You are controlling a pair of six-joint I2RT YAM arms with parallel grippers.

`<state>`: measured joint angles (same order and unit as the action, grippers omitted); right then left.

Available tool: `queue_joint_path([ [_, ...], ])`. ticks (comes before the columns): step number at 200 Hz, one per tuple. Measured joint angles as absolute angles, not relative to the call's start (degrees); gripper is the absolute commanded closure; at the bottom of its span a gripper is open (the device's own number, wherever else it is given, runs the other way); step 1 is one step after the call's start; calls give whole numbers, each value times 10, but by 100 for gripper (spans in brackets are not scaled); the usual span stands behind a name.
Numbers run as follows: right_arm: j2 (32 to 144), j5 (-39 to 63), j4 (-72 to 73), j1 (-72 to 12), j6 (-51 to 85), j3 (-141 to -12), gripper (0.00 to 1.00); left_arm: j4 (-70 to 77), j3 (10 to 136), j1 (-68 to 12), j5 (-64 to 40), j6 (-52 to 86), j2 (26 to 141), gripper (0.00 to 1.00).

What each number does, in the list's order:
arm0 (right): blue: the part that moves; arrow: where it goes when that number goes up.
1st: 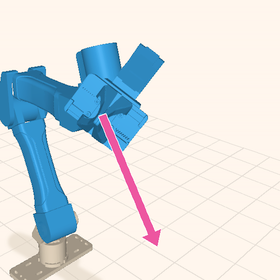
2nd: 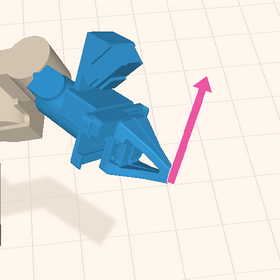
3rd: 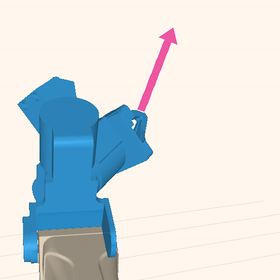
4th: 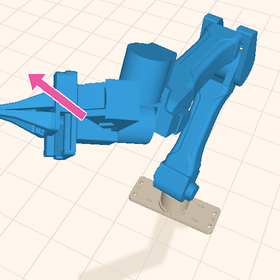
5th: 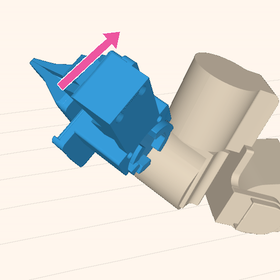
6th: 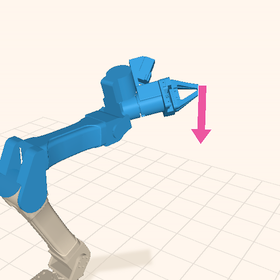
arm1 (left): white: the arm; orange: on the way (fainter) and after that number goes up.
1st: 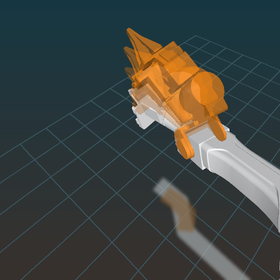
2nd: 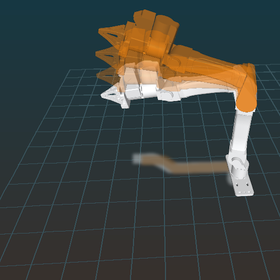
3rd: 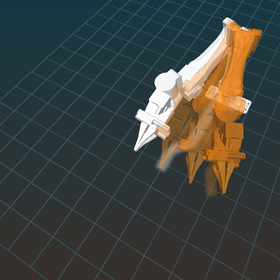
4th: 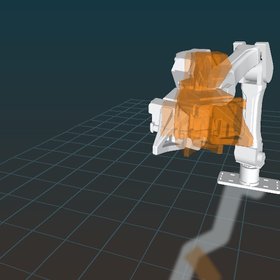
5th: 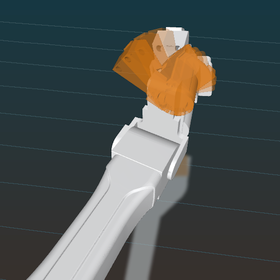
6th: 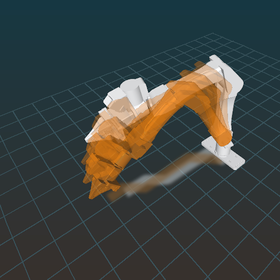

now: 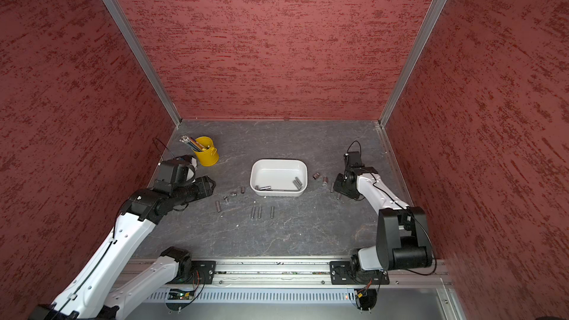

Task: Take out the socket from the storage box
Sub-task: Place the socket head at the center of the board, then adjust the storage box at the center of the board.

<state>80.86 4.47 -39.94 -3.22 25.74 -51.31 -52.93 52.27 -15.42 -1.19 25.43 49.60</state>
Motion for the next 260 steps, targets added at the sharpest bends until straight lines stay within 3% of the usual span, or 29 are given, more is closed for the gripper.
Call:
queue_joint_path([
  [49, 821, 59, -436, -103, 262, -639, 55, -529, 523, -150, -13, 250, 500, 42],
  [121, 1000, 64, -459, -196, 266, -773, 56, -529, 523, -147, -14, 250, 501, 42],
  [178, 1072, 71, -463, -210, 265, -794, 67, -529, 523, -143, -14, 250, 501, 42],
  [260, 1089, 70, -464, -230, 267, -794, 85, -529, 523, -140, -15, 250, 501, 42],
])
